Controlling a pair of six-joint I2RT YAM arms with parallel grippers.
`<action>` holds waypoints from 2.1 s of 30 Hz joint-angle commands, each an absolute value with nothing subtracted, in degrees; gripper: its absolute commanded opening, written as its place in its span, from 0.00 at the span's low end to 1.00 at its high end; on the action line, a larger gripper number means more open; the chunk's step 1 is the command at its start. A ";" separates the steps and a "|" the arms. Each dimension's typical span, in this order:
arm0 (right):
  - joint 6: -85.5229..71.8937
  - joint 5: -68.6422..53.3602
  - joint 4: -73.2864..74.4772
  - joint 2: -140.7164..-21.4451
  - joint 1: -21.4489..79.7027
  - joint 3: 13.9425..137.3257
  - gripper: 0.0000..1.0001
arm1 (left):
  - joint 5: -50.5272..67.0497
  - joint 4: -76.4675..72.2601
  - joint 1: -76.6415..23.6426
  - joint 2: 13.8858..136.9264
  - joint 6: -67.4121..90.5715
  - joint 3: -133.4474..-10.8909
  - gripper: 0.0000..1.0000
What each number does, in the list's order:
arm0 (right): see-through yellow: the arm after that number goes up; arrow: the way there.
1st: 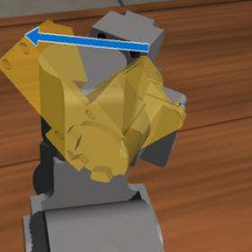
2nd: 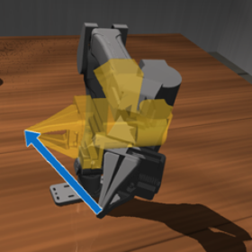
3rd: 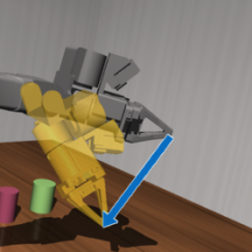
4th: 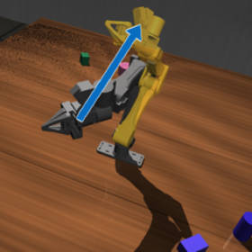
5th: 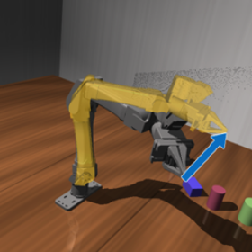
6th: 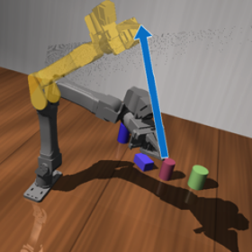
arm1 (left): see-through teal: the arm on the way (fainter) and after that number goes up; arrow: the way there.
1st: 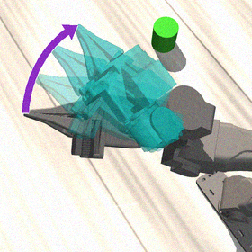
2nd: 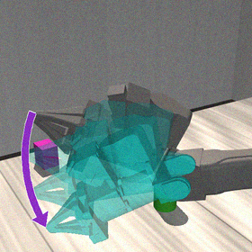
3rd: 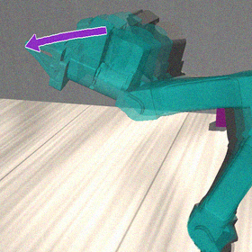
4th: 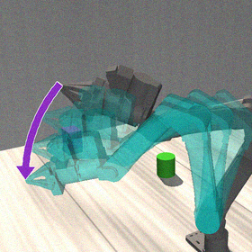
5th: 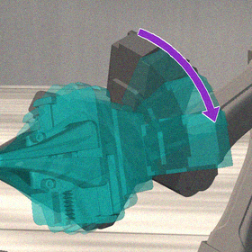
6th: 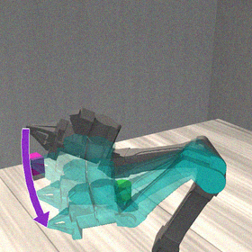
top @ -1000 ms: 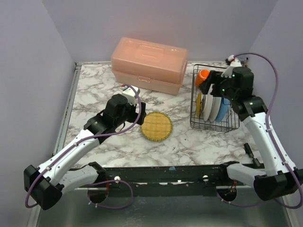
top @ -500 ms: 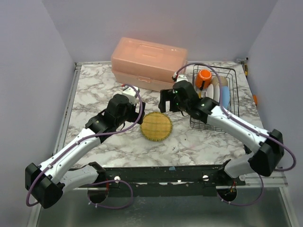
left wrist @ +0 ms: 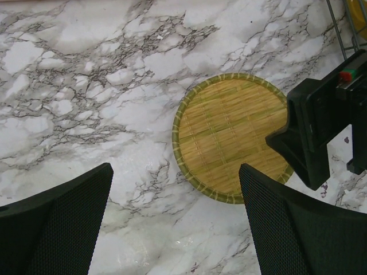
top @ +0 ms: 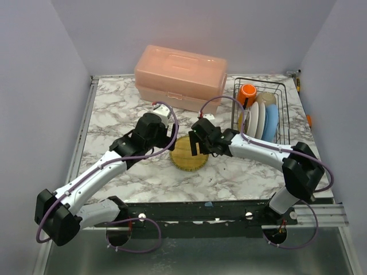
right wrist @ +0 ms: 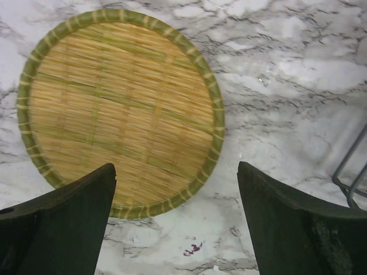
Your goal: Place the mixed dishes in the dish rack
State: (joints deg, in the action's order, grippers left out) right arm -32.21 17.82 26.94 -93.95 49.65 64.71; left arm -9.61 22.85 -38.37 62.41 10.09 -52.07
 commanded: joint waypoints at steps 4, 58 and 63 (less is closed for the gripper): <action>-32.96 22.64 26.42 -91.60 49.53 61.17 0.53 | -5.82 25.83 -38.41 67.08 10.78 -56.16 0.91; 34.48 61.67 -13.09 -114.03 83.18 54.79 0.89 | -31.80 18.20 -32.25 43.11 16.00 -48.25 0.93; 37.11 61.14 -13.20 -117.84 82.89 55.96 0.77 | -31.03 18.28 -32.24 42.93 16.08 -48.30 0.93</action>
State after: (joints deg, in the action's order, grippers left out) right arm 33.39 61.06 -12.03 -113.93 83.05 54.98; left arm -30.26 19.31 -32.36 43.62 15.68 -48.93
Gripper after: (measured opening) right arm 0.784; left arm 0.926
